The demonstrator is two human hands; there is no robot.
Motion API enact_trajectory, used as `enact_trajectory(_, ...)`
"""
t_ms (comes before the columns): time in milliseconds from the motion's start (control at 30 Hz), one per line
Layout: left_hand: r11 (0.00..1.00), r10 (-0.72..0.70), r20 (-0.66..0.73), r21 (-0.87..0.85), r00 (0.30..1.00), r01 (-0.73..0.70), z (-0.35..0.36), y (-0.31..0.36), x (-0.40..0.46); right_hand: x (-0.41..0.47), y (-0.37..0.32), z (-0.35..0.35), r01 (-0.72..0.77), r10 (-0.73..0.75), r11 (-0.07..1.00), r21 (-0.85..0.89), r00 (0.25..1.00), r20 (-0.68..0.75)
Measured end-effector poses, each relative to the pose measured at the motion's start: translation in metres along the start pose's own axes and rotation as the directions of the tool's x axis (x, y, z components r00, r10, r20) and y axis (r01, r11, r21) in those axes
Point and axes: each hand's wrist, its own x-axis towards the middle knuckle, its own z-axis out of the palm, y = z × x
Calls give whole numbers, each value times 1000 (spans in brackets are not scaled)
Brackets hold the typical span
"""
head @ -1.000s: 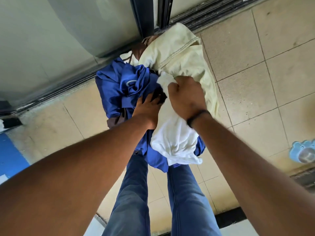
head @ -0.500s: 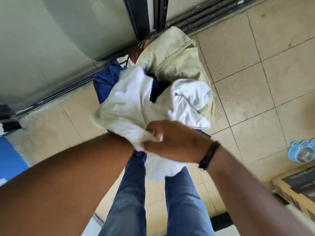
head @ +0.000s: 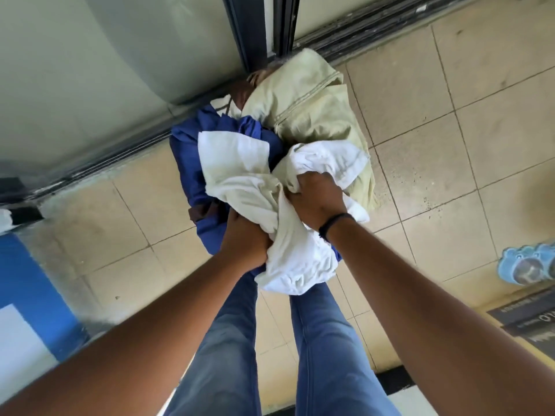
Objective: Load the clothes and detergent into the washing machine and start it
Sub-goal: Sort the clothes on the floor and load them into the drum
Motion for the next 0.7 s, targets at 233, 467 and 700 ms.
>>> enact_trajectory(233,898,-147,-195,-437,970,48,-48,-30,-104,-100,-73,-55,239,-293,951,-195,895,-337)
enact_trajectory(467,871,-15,-541,-420,841,-254,-153,-32,-209,-220,-131,-142,237,-245,969,-65,916,-318)
enact_trajectory(700,778,369,-679,-149,635,-610,-226,7,-286,-320,-164,-213,554,-571,807,-205,641,-514)
